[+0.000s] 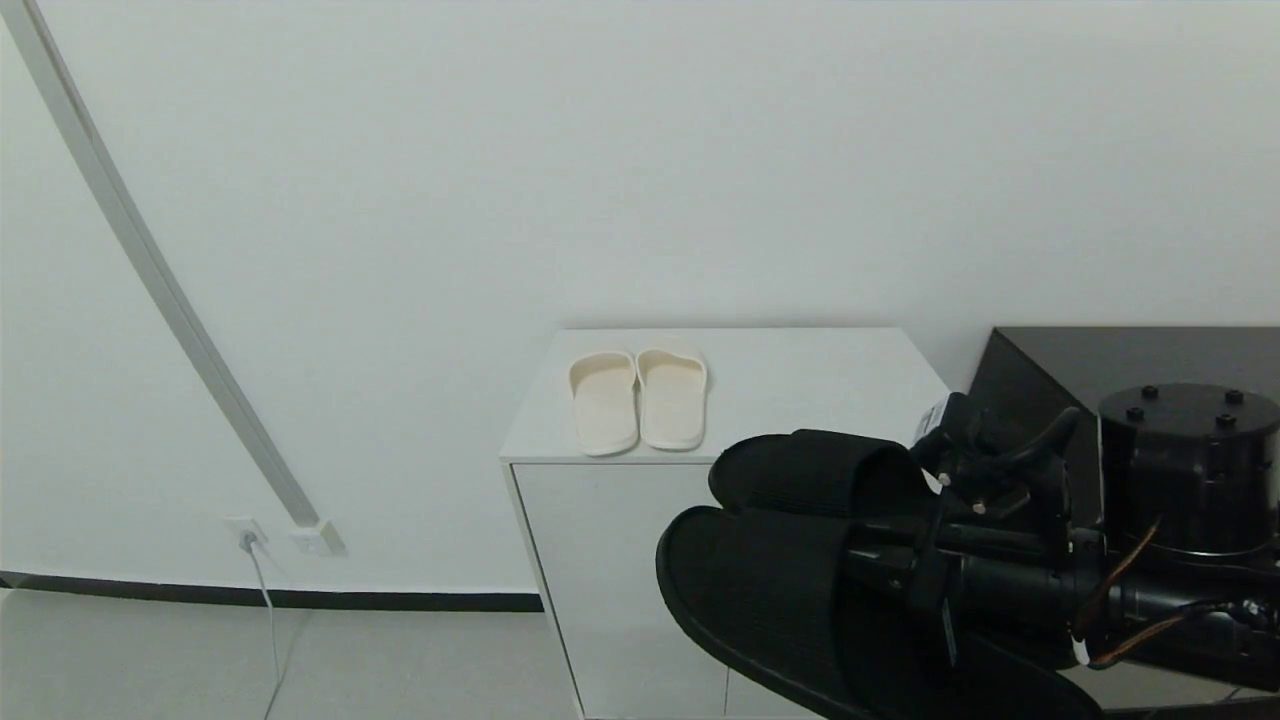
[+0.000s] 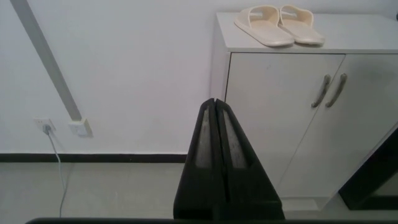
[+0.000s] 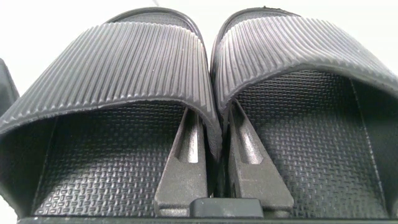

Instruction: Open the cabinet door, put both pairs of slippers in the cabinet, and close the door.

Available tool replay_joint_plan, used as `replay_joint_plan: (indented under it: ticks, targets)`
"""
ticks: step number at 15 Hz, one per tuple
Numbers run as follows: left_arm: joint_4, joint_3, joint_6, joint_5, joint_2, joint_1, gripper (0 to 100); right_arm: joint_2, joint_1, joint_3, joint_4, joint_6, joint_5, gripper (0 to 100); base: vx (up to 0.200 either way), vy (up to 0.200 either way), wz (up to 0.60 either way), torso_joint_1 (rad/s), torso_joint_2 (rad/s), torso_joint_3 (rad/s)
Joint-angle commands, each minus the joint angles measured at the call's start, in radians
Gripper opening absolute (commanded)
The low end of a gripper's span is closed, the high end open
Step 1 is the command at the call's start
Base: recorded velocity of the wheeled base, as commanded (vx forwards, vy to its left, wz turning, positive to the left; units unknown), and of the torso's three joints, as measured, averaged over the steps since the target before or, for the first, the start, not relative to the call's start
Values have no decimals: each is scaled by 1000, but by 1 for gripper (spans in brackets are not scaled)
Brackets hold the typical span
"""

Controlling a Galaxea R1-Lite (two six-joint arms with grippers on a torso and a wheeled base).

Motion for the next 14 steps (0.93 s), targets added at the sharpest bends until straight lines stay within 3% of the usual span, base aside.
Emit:
replay_joint_plan:
  ticks: [1,7,13,14]
  targets:
    - [0,0,1,0,1,0,0,1,-1,7,0,0,1,0,0,0,0,0,0,0]
    - [0,2,1,0,1,0,0,1,0,18,0,0,1,0,0,0,0,0,0,0]
    - [0,0,-3,-3,1,0,0,1,3,24,0,-1,1,0,0,0,0,-145,329,184]
    - [2,0,-2,-3,1,0,100,1,3,26,0,-1,1,0,0,0,0,-163,393,217]
